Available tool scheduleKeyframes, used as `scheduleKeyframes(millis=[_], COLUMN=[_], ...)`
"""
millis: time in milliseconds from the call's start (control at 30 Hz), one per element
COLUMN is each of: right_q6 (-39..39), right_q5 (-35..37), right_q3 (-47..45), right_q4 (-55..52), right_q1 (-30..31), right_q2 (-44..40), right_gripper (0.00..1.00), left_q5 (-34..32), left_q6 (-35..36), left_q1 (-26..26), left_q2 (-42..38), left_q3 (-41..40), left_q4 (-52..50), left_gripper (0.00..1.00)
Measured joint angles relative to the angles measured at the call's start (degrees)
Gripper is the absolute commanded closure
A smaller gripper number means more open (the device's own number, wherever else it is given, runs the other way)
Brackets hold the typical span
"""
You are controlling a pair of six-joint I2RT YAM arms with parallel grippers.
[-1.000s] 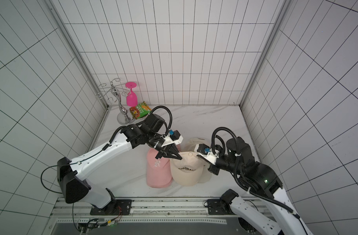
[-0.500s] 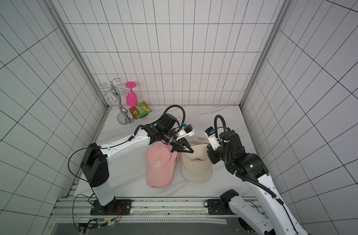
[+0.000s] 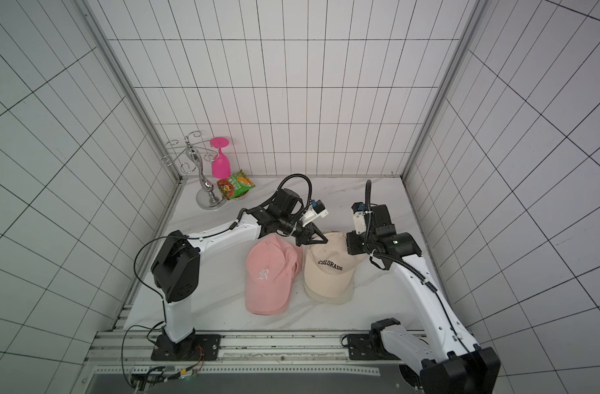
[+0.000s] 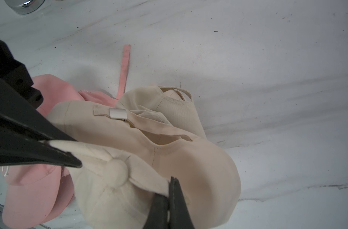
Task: Stack the baseball caps by color
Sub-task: Place the baseball cap on the baseball cap.
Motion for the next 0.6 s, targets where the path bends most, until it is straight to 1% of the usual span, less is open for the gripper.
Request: scheduleKeyframes(millis=[67,167,300,367,400,500,533,600], right_q6=[0.2,0.0,0.6,1.5,2.0,3.7,4.6,5.7], right_q5=[0.1,0.5,1.7,2.2,2.4,3.0,3.3,3.8], right_q3=[0.0,0.0,0.0,0.0,0.0,0.0,-0.1,-0.7], right_q4=[1.2,2.6,4.2,4.4,4.5,5.0,5.0,5.6], right_q1=[-0.5,-1.2,-1.8,-2.1,-2.3,-2.4,-2.4,-2.5], right_q2=[2.3,5.7,9.8,10.4,10.3,8.5,7.3,4.2], right_gripper=[0.9,0.85,0.69,0.64,0.6,0.46,0.4,0.2], left_q5=[-0.9,-3.2,-6.7,-8.0,-8.6,-10.0,-10.4,-10.9], left_q6=[-0.7,-1.6,-2.5,-2.7,-2.8,-2.8,-2.9,-3.6], left_q1=[0.0,0.3,1.0,1.2,1.3,1.4,1.5,1.5], left_q2=[0.9,2.0,2.1,2.1,2.1,2.1,2.1,2.0], left_q3=[0.0,-1.1,-3.6,-4.4,-4.6,-5.2,-5.3,-5.8], left_q4=[1.1,3.0,4.3,4.7,4.9,5.7,6.0,6.4], left_gripper=[1.0,1.0,1.0,0.99,0.95,0.75,0.7,0.67])
